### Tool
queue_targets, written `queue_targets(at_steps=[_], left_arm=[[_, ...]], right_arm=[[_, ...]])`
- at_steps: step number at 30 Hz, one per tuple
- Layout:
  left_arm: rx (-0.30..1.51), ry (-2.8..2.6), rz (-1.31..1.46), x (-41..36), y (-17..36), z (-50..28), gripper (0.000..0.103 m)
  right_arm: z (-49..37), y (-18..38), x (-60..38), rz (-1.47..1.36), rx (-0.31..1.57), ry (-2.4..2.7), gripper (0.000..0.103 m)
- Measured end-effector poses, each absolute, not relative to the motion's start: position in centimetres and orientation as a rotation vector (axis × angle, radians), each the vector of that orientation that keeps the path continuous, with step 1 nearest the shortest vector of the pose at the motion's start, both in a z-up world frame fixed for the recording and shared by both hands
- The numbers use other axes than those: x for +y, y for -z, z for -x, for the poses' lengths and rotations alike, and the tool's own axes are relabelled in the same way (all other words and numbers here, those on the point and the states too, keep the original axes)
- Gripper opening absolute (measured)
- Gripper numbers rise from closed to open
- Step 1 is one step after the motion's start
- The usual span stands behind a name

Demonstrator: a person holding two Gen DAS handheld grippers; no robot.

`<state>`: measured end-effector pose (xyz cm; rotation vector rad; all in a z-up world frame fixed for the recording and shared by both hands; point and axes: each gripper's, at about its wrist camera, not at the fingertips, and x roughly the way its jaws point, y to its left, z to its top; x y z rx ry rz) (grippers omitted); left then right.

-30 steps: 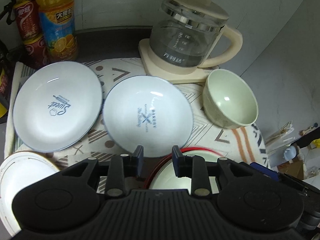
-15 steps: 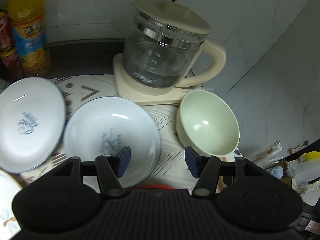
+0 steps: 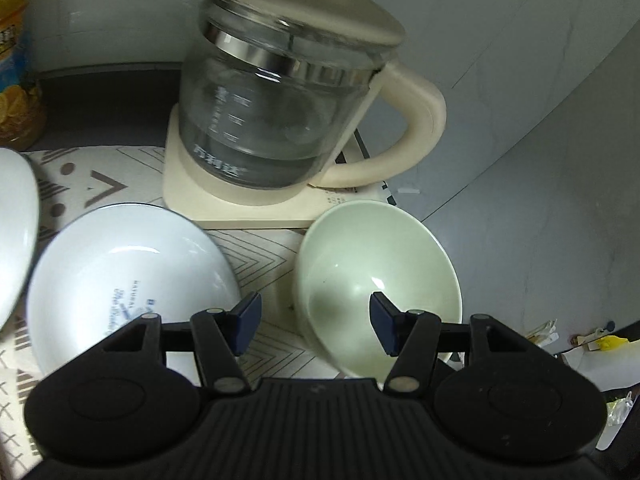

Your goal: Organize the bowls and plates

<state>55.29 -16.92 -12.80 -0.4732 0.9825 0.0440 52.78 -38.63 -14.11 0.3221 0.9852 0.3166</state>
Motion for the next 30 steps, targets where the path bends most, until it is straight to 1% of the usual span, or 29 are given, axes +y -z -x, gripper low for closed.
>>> queue_targets(at_steps=[5, 7, 9, 11, 13, 14, 16, 17, 18, 19, 20, 21, 22, 30], left_arm=[[1.007, -0.058, 0.448, -18.1, 14.1, -56.6, 0.057], [1.014, -0.065, 0.457, -18.2, 14.5, -56.8, 0.054], [1.009, -0.074, 0.442, -18.3, 14.5, -56.8, 0.054], [1.004, -0.084, 0.425, -18.4, 14.6, -57.0, 0.052], [1.01, -0.086, 0.429, -18.3, 14.8, -57.1, 0.042], [1.016, -0.086, 0.435, -18.2, 15.0, -57.3, 0.04], [1.031, -0.088, 0.453, -18.2, 15.4, -57.5, 0.032], [1.039, -0.09, 0.463, -18.1, 15.6, -57.5, 0.03], [1.042, -0.097, 0.467, -18.1, 15.7, -57.5, 0.026], [1.04, -0.106, 0.465, -18.1, 15.8, -57.4, 0.022], [1.04, -0.112, 0.46, -18.2, 16.0, -57.4, 0.02], [1.04, -0.117, 0.451, -18.2, 16.0, -57.3, 0.015], [1.039, -0.121, 0.443, -18.2, 16.1, -57.3, 0.013], [1.002, -0.106, 0.443, -18.0, 14.6, -55.8, 0.011]], right_arm=[[-54.6, 15.1, -39.2, -0.355, 1.0, -0.318, 0.073], [-55.3, 15.5, -39.2, -0.347, 1.01, -0.321, 0.065], [-55.8, 15.8, -39.0, -0.347, 1.016, -0.331, 0.062], [-56.2, 16.0, -38.8, -0.349, 1.02, -0.337, 0.061], [-56.7, 16.4, -38.4, -0.346, 1.027, -0.34, 0.057], [-56.9, 16.6, -38.1, -0.344, 1.031, -0.344, 0.055], [-57.1, 17.0, -37.8, -0.332, 1.041, -0.335, 0.051], [-57.3, 17.2, -37.7, -0.327, 1.046, -0.327, 0.049], [-57.4, 17.3, -37.7, -0.325, 1.05, -0.319, 0.044], [-57.5, 17.5, -37.7, -0.318, 1.054, -0.306, 0.036], [-57.6, 17.8, -37.7, -0.31, 1.063, -0.293, 0.031], [-57.7, 18.0, -37.8, -0.305, 1.071, -0.283, 0.024], [-57.8, 18.1, -37.9, -0.304, 1.073, -0.28, 0.022], [-56.6, 16.3, -38.5, -0.302, 1.024, -0.297, 0.022]])
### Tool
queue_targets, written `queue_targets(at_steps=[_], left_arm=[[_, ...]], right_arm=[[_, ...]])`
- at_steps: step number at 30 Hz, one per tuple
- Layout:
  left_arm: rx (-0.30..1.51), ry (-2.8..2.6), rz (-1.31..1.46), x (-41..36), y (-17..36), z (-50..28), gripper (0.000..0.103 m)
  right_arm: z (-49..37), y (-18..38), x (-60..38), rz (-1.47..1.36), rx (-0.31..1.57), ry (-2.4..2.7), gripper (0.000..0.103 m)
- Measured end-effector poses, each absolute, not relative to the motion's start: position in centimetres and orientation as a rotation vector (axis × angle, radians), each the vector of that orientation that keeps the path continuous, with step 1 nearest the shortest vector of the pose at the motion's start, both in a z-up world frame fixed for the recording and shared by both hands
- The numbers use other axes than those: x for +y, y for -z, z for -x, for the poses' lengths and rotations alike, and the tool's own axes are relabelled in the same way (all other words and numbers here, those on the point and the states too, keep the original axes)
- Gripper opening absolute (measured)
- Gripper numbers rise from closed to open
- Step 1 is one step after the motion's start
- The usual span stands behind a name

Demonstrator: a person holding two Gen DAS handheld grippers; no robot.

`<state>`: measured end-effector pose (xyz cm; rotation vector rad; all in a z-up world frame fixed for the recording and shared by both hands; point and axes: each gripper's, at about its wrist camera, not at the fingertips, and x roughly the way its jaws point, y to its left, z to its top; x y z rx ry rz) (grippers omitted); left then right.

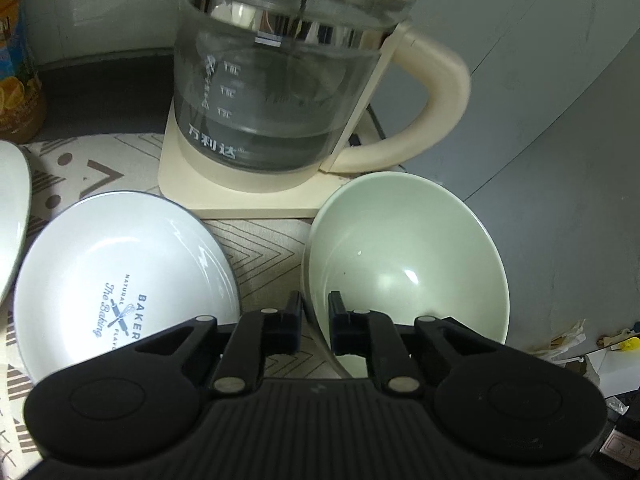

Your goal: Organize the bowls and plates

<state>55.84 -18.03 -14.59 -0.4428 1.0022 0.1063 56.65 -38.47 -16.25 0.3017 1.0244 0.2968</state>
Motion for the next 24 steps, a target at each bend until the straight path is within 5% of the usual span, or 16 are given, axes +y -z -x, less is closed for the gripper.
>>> queue_targets(at_steps=[24], left_arm=[[0.892, 0.007, 0.383, -14.9, 8.7, -46.8, 0.011]], right_arm=[[-47.1, 9.5, -36.2, -0.321, 0.871, -0.246, 0.022]])
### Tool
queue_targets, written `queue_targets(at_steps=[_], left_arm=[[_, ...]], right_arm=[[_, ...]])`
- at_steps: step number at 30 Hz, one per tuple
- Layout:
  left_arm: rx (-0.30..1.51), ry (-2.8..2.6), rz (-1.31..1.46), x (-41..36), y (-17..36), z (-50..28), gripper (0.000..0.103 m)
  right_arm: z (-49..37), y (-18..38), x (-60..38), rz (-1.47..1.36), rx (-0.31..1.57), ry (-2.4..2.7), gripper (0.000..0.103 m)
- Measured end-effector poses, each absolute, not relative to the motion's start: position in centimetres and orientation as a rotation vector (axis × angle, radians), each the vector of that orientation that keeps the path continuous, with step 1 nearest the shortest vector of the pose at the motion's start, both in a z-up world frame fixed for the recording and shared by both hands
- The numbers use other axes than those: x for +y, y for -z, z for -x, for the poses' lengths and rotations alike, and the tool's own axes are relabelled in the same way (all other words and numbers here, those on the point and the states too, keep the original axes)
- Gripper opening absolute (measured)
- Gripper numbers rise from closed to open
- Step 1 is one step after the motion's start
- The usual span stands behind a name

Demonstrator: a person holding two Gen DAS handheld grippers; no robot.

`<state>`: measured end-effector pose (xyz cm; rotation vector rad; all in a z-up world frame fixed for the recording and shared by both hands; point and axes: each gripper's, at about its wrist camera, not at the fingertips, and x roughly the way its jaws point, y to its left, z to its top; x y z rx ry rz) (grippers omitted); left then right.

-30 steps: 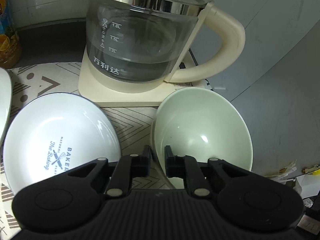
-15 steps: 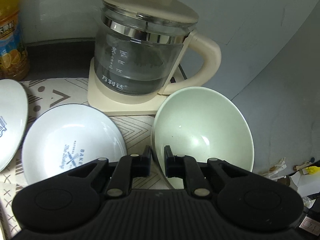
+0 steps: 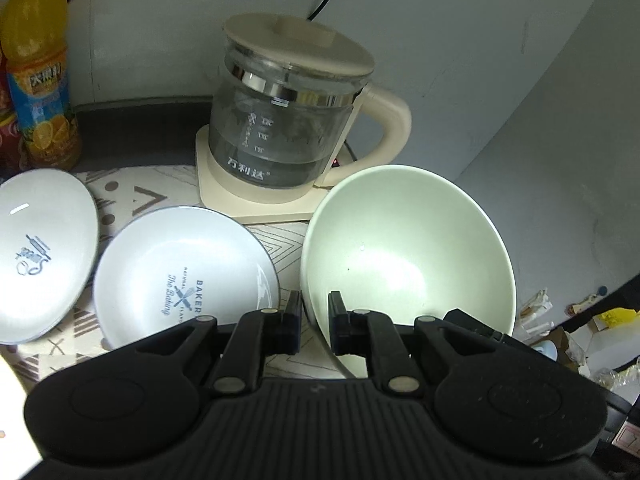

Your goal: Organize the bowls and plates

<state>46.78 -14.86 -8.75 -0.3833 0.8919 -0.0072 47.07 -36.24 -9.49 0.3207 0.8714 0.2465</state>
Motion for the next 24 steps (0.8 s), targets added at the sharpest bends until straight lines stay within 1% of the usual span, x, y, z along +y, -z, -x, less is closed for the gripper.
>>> queue_targets(at_steps=[9, 24], left_arm=[[0.853, 0.024, 0.376, -13.4, 6.5, -42.3, 0.011], [0.846, 0.059, 0.366, -9.9, 6.2, -36.5, 0.011]], right_arm=[[-42.8, 7.5, -34.4, -0.3, 0.835, -0.236, 0.022], [-36.2, 7.1, -31.2, -0.292, 0.862, -0.224, 0.022]])
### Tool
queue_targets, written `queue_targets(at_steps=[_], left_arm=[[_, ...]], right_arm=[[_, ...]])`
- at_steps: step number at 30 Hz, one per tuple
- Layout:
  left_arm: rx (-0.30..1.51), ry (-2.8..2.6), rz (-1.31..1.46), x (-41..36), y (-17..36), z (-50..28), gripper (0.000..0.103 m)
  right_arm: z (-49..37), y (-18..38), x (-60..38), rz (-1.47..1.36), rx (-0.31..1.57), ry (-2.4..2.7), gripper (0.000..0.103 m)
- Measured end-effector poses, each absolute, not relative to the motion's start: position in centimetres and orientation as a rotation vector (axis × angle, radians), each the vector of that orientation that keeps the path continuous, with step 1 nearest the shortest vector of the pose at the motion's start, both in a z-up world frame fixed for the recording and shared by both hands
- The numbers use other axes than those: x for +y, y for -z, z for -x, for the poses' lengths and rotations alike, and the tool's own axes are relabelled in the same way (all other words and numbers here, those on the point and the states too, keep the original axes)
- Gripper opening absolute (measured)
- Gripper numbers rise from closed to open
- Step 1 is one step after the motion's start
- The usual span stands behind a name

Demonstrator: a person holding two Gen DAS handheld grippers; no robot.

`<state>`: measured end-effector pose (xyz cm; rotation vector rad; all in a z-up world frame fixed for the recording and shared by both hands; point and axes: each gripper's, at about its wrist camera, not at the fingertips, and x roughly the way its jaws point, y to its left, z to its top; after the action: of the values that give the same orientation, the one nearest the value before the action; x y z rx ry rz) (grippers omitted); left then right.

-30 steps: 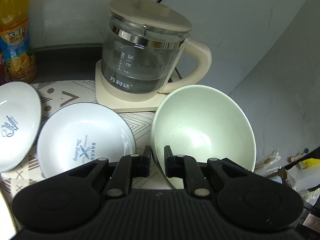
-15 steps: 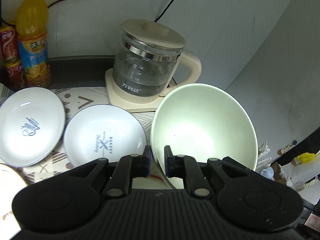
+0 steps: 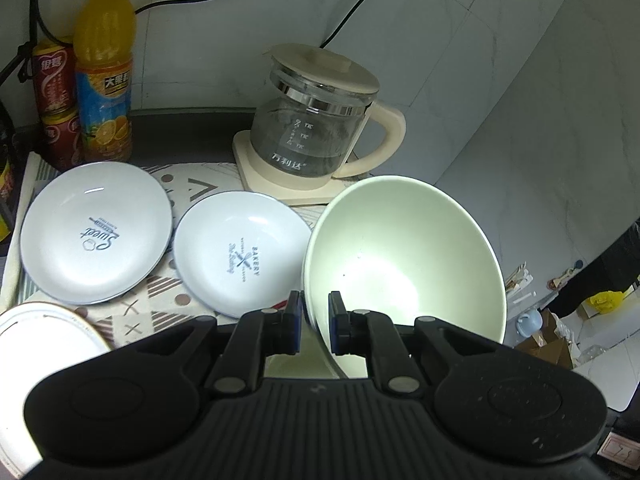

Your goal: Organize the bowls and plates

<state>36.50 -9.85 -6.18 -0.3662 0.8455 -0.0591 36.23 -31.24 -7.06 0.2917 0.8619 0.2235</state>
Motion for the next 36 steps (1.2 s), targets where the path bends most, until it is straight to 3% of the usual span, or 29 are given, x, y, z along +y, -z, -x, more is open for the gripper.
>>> queue_targets(at_steps=[32, 36], left_arm=[[1.009, 0.053, 0.353, -8.3, 11.4, -35.2, 0.011], [1.022, 0.073, 0.331, -8.6, 11.5, -35.4, 0.014]], right_arm=[[-34.0, 11.9, -28.6, -0.211, 1.031, -0.197, 0.023], [-34.2, 11.7, -28.6, -0.212, 1.028, -0.201, 0.028]])
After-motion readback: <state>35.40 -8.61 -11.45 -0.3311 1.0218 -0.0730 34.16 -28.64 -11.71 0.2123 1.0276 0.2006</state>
